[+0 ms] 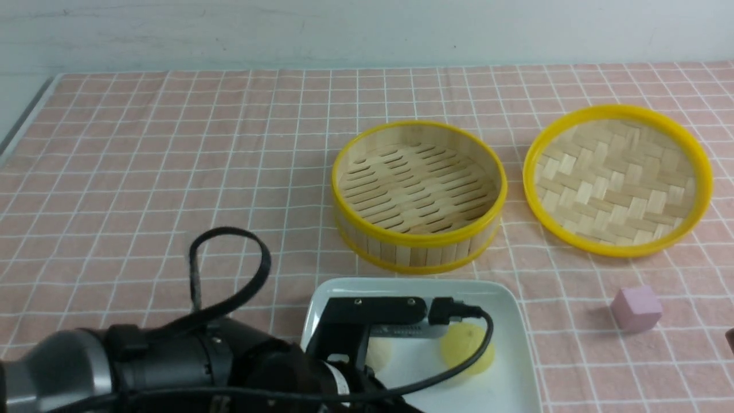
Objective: Put the steamed buns into the plate on the pink tablecloth.
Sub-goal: 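Carry the bun from the bamboo steamer to the plate with the left gripper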
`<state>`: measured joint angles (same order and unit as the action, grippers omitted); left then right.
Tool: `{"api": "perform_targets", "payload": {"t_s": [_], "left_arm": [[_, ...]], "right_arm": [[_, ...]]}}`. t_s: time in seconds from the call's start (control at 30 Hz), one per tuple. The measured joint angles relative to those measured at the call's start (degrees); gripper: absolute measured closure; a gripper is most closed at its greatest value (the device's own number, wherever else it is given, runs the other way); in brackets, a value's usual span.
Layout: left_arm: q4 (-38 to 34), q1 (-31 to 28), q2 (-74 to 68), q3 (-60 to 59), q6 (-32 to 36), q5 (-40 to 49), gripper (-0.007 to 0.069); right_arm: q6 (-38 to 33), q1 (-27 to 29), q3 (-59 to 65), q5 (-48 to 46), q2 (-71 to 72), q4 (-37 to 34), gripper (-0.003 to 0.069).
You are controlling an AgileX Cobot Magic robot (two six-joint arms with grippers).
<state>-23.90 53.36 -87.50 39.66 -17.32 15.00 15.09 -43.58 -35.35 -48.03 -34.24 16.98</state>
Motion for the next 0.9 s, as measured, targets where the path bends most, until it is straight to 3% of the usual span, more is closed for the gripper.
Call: {"api": "perform_targets", "payload": {"t_s": [0.33, 0.47, 0.53, 0.67, 0.7, 0.77, 0.9], "left_arm": [[6.08, -0.55, 1.01, 0.0, -0.22, 1.13, 0.0227], [7.64, -0.55, 1.8, 0.0, -0.22, 1.33, 0.0183], [8.13, -0.55, 1.73, 0.0, -0.22, 1.45, 0.0207], [8.13, -0.55, 1.54, 0.0, -0.22, 2.05, 0.0357], [8.13, -0.55, 1.54, 0.0, -0.22, 2.59, 0.0449], [8.13, -0.55, 1.54, 0.0, -0.22, 3.05, 0.0551], [8.13, -0.55, 2.7, 0.37, -0.22, 4.38, 0.0595]], "right_arm": [[0.0, 0.0, 0.0, -0.86, 0.0, -0.26, 0.0513], [0.0, 0.0, 0.0, -1.1, 0.0, -0.56, 0.051], [0.0, 0.0, 0.0, -1.1, 0.0, -0.84, 0.051], [0.0, 0.0, 0.0, -1.1, 0.0, -0.84, 0.051], [0.0, 0.0, 0.0, -1.1, 0.0, -0.84, 0.051], [0.0, 0.0, 0.0, -1.1, 0.0, -0.84, 0.051], [0.0, 0.0, 0.0, -1.22, 0.0, -0.84, 0.0504]]}}
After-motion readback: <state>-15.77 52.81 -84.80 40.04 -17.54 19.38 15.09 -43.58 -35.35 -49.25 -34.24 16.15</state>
